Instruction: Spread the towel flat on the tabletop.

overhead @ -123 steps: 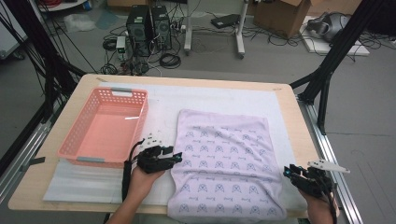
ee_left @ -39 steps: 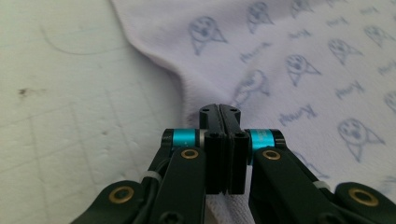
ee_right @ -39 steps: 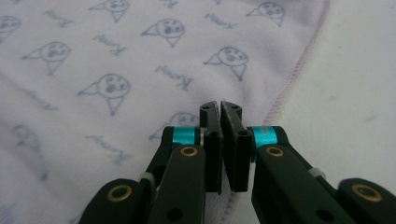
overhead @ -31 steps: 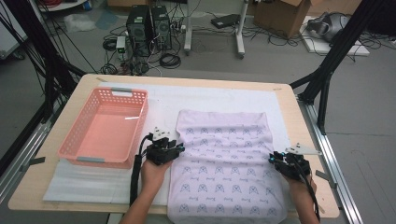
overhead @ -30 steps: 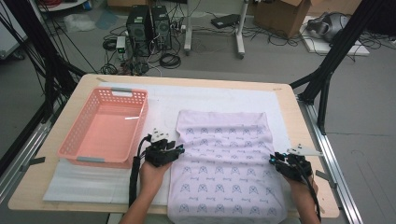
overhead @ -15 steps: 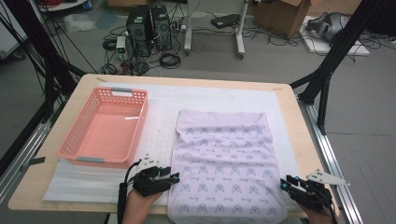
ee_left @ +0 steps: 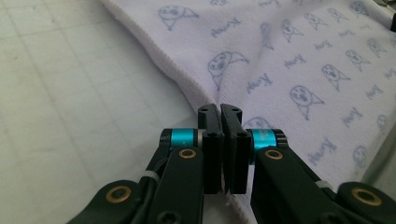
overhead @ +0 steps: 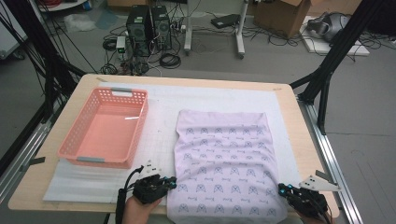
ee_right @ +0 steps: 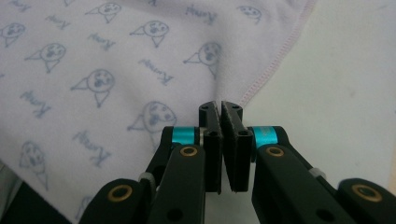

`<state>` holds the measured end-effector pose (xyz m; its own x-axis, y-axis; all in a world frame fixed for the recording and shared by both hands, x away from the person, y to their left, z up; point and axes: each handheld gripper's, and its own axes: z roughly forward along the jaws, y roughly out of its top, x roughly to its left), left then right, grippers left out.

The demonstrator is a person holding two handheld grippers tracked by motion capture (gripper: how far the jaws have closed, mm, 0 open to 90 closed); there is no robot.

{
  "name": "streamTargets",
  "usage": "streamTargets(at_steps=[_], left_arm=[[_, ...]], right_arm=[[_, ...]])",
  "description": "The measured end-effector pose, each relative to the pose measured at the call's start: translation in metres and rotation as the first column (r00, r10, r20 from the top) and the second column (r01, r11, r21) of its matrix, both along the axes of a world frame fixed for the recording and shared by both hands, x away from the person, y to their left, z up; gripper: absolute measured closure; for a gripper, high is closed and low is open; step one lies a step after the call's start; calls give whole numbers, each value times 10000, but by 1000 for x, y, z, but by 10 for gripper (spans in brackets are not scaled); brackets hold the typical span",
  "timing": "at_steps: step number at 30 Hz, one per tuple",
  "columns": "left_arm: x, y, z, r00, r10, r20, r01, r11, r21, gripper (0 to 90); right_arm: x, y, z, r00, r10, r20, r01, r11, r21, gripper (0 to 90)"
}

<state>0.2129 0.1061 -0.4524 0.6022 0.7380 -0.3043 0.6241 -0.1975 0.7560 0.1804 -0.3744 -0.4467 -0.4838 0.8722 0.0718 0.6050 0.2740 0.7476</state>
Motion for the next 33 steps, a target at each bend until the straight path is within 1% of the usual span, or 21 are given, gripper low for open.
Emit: streamTargets(at_steps=[2,6,8,10,11,12,13,14,15,16,17,21,24,26,27,28,29,30,31,32,33], left_arm=[[-5,3,0,10000,12,-34,-12,9999,-107,870],[-18,7,1,9998,-176,-12,176,9995,-246,868],[-24,8,0,9994,-349,-1,349,9991,-223,867],[-28,7,0,9990,-444,104,445,9990,-108,851],[-28,7,0,9987,-438,248,439,9990,-46,821],[-26,8,1,9987,-370,349,377,9991,-182,711],[-25,9,2,9986,-314,428,328,9989,-341,654],[-23,9,4,9979,-167,629,204,9981,-585,622],[-19,9,4,9975,-87,699,138,9973,-720,596],[-14,9,4,9978,-28,660,74,9976,-695,596],[-10,9,4,9981,-27,621,67,9979,-638,596],[8,4,0,9989,233,407,-213,9985,-496,606],[18,4,1,9986,321,422,-304,9987,-412,611],[22,3,0,9987,337,380,-323,9988,-357,611],[23,2,-1,9991,274,333,-267,9995,-194,626],[23,0,-1,9994,204,277,-202,9998,-50,668],[23,-3,-2,9992,218,349,-224,9996,169,699],[22,-6,-1,9985,208,508,-231,9987,447,760],[21,-8,-1,9975,148,687,-197,9973,707,839],[21,-9,0,9981,119,608,-167,9967,794,874],[20,-9,1,9983,85,582,-133,9965,824,880]], right_arm=[[-6,-3,1,10000,28,-94,-27,9999,133,872],[-20,-3,3,9994,316,-126,-317,9995,-73,873],[-26,-6,4,9992,358,-195,-359,9993,-43,873],[-31,-9,2,9991,320,-267,-318,9995,68,869],[-33,-9,1,9993,249,-282,-247,9997,78,840],[-33,-10,1,9995,170,-248,-168,9998,116,774],[-32,-11,2,9998,45,-217,-38,9996,286,725],[-32,-11,3,9998,-83,-161,89,9991,420,688],[-29,-13,4,9996,-284,-4,284,9984,480,652],[-27,-14,4,9990,-452,59,447,9972,599,645],[-24,-14,4,9985,-536,103,529,9971,554,641],[-6,-12,-2,9966,-826,-46,828,9955,458,641],[2,-10,-3,9965,-839,19,838,9957,388,675],[6,-8,-3,9964,-841,-36,842,9959,343,757],[7,-6,-3,9972,-741,-52,742,9966,353,833],[8,-5,-3,9987,-500,-78,503,9981,346,867],[8,-2,-2,9988,-488,-52,489,9987,141,872],[8,-1,-1,9991,-425,-26,425,9991,-24,876],[8,-2,-1,9990,-443,-103,443,9990,30,880],[8,-3,0,9989,-457,-144,457,9989,49,882],[6,-4,0,9988,-471,-166,472,9989,45,883]])
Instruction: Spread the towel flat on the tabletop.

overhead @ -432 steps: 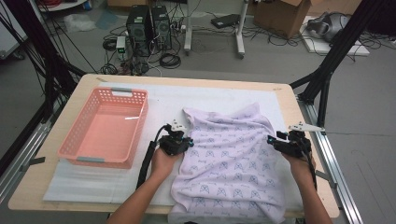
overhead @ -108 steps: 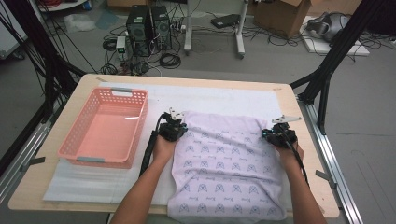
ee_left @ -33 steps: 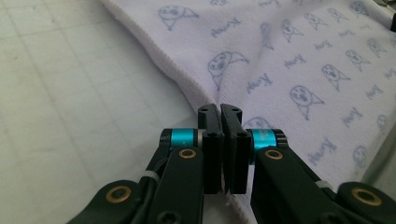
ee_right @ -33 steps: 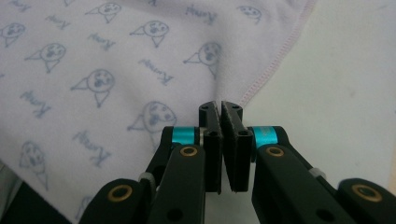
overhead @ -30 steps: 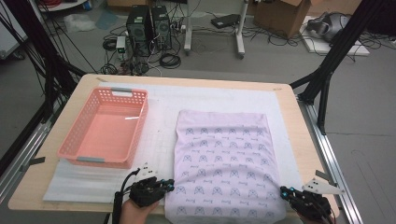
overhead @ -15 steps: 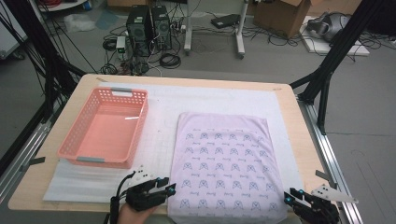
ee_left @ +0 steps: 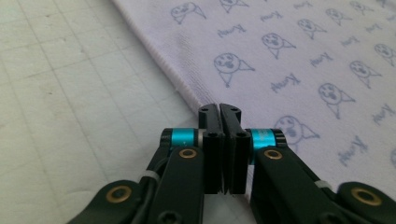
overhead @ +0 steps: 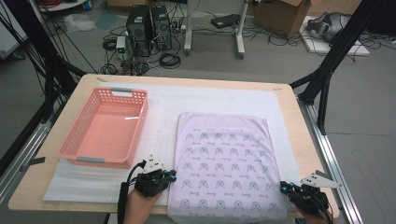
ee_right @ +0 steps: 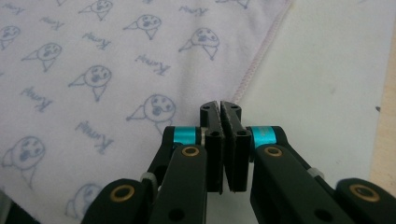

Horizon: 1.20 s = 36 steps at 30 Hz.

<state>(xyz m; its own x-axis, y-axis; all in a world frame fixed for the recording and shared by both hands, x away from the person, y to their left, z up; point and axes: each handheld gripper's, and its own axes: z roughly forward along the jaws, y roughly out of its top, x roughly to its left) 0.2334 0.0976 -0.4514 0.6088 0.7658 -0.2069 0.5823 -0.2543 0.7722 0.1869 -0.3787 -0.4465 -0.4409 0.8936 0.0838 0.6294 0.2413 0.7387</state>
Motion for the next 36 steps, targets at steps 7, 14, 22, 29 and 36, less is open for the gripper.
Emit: streamTargets(at_steps=[7,14,22,29,36], left_arm=[[2,16,6,9995,-254,161,265,9966,-779,852],[29,11,10,9923,-110,1236,321,9850,-1695,499],[56,11,17,9699,-307,2415,968,9589,-2667,448],[55,4,17,9469,-718,3135,1382,9710,-1950,330],[51,-3,19,9464,-409,3204,1117,9722,-2057,243]], right_arm=[[-2,-5,2,9998,189,1,-189,9998,-3,821],[21,2,14,9923,36,1239,-73,9995,299,564],[50,7,20,9793,-171,2018,88,9991,421,472],[53,7,18,9786,-198,2049,118,9991,406,327],[47,2,14,9801,-110,1983,13,9988,489,246]])
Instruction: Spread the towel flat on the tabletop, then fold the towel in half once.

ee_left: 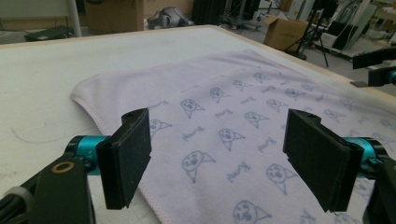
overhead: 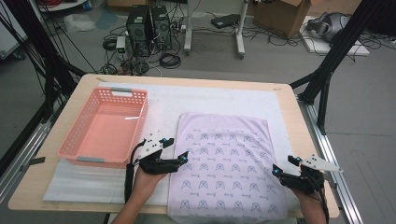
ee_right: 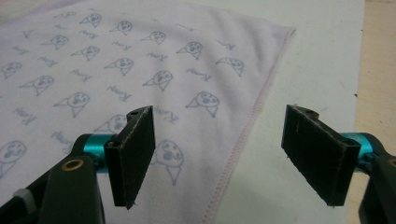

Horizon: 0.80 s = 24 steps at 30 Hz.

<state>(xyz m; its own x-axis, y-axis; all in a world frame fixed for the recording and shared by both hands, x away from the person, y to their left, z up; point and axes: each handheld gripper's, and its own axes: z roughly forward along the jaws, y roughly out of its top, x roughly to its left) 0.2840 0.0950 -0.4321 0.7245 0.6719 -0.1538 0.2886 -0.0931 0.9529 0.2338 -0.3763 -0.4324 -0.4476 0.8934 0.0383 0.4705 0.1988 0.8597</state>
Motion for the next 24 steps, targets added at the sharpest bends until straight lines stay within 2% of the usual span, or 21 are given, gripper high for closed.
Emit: streamTargets(at_steps=[3,6,12,17,22,24], left_arm=[[1,2,-1,9999,72,-147,-72,10000,5,244],[3,4,-1,9994,193,-296,-201,9994,-268,243],[8,7,-3,9977,400,-553,-418,9986,-316,244],[9,9,-3,9960,544,-709,-561,9982,-222,250],[14,7,-6,9913,583,-1182,-621,9977,-284,275],[16,6,-8,9900,628,-1260,-656,9977,-183,281]], right_arm=[[0,-2,0,10000,-27,10,27,10000,67,245],[2,-2,0,10000,18,-35,-18,10000,40,245],[2,-3,-3,9998,11,-192,-9,10000,98,247],[5,-6,-2,9995,-53,-313,57,9999,100,247],[9,-5,-4,9989,-24,-470,26,10000,56,249],[12,-4,-5,9983,-74,-581,83,9999,150,251]])
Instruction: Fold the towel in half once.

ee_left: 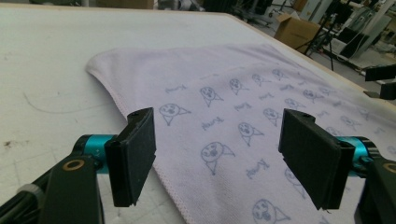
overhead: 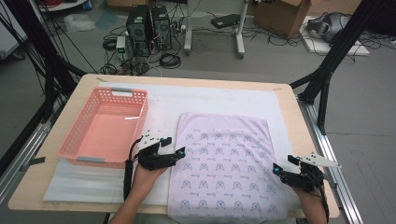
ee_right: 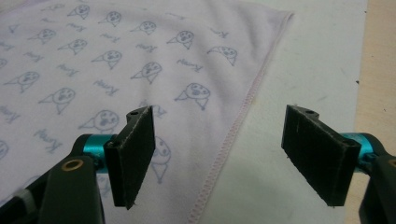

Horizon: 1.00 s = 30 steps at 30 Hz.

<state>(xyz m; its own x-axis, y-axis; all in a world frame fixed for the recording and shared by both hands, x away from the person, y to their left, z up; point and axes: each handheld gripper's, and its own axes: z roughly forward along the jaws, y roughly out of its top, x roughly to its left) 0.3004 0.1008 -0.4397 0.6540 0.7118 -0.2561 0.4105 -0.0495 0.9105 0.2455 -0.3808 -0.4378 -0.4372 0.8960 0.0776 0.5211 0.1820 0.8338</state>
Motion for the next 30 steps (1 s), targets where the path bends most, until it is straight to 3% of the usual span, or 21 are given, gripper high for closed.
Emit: streamTargets(at_steps=[3,6,8,12,16,18,21,24,27,29,30], left_arm=[[8,-2,4,9998,79,-185,-69,9984,566,291],[20,-6,10,9995,273,-167,-264,9983,513,327],[31,-9,12,9989,299,-373,-269,9965,788,336],[48,-12,11,9953,452,-861,-389,9965,735,364],[65,-16,5,9888,649,-1344,-497,9923,1134,397],[75,-18,4,9860,810,-1456,-596,9875,1460,404],[83,-18,0,9812,1149,-1553,-923,9851,1454,405],[88,-18,-11,9725,1234,-1976,-874,9795,1814,404],[88,-23,-13,9749,1140,-1913,-751,9769,1999,413],[86,-28,-12,9792,1274,-1581,-840,9630,2561,455],[84,-30,-12,9813,1368,-1356,-921,9516,2934,500]], right_arm=[[7,-1,0,9999,89,-137,-91,9999,-92,266],[14,-1,2,9995,121,-283,-119,9999,86,279],[20,-1,4,9987,305,-418,-302,9995,94,334],[40,0,4,9960,396,-806,-388,9992,116,396],[59,0,7,9943,311,-1016,-261,9984,507,495],[68,1,7,9928,218,-1176,-194,9996,211,502],[80,2,7,9905,-68,-1372,44,9998,-176,512],[91,4,5,9877,-324,-1528,283,9992,-289,510],[103,9,0,9828,-381,-1807,277,9978,-597,510],[109,13,-2,9815,-471,-1856,332,9965,-770,511],[112,14,-3,9805,-508,-1900,361,9962,-797,513]])
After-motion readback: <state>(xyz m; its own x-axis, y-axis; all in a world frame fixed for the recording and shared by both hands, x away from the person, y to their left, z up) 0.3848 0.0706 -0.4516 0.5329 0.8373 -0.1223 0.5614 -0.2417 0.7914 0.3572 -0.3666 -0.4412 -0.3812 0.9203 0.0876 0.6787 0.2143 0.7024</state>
